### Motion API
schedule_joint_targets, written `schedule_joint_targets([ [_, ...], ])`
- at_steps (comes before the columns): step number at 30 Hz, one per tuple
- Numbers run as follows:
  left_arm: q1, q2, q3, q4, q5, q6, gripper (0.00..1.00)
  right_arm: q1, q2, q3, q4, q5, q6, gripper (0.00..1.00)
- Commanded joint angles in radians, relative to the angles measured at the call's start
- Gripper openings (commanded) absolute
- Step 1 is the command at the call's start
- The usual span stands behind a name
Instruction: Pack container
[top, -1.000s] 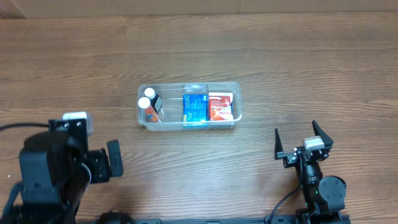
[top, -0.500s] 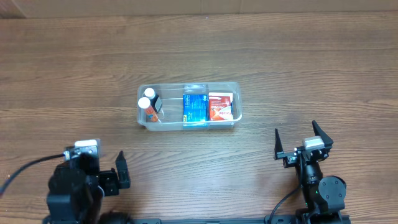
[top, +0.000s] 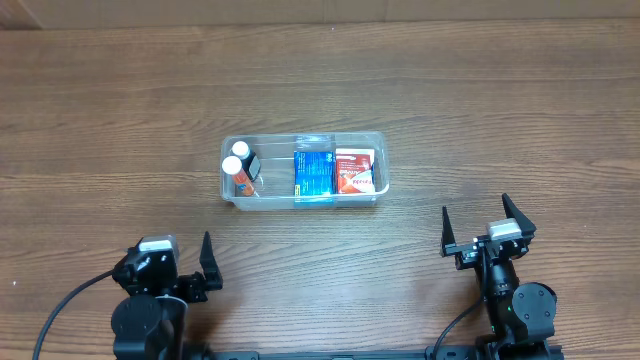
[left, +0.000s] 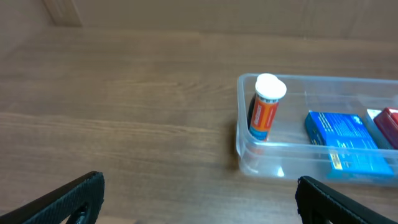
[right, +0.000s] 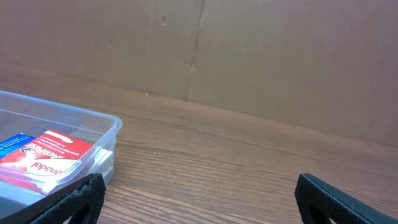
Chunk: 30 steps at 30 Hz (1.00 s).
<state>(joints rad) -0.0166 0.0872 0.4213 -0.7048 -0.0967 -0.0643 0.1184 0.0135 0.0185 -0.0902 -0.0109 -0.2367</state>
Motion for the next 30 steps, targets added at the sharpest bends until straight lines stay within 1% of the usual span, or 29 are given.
schedule_joint_targets([
  [1,0.022,-0.086,-0.094,0.095,0.028,0.036,1.0,-0.005,-0.011,-0.01,0.005,0.009,-0.003,1.0],
  [4,0.024,-0.084,-0.144,0.185,0.039,0.055,1.0,-0.005,-0.011,-0.01,0.005,0.009,-0.003,1.0],
  [7,0.024,-0.084,-0.205,0.338,0.042,0.099,1.0,-0.005,-0.011,-0.01,0.005,0.009,-0.003,1.0],
  [9,0.024,-0.084,-0.258,0.484,0.043,0.146,1.0,-0.005,-0.011,-0.01,0.005,0.009,-0.003,1.0],
  [13,0.025,-0.084,-0.395,0.84,0.051,0.233,1.0,-0.005,-0.011,-0.01,0.006,0.009,-0.003,1.0],
  [14,0.024,-0.084,-0.423,0.898,0.065,0.251,1.0,-0.005,-0.011,-0.01,0.005,0.009,-0.003,1.0],
  [16,0.024,-0.084,-0.417,0.898,0.094,0.309,1.0,-0.005,-0.011,-0.01,0.006,0.009,-0.002,1.0],
  [18,0.025,-0.084,-0.417,0.865,0.124,0.343,1.0,-0.005,-0.011,-0.01,0.005,0.009,-0.002,1.0],
  [21,0.025,-0.084,-0.417,0.745,0.139,0.307,1.0,-0.005,-0.011,-0.01,0.005,0.009,-0.003,1.0],
  [23,0.025,-0.084,-0.417,0.621,0.142,0.223,1.0,-0.005,-0.011,-0.01,0.005,0.009,-0.003,1.0],
  [25,0.025,-0.084,-0.417,0.63,0.14,0.178,1.0,-0.005,-0.011,-0.01,0.005,0.009,-0.003,1.0],
  [30,0.025,-0.084,-0.417,0.63,0.141,0.168,1.0,-0.005,-0.011,-0.01,0.006,0.009,-0.003,1.0],
])
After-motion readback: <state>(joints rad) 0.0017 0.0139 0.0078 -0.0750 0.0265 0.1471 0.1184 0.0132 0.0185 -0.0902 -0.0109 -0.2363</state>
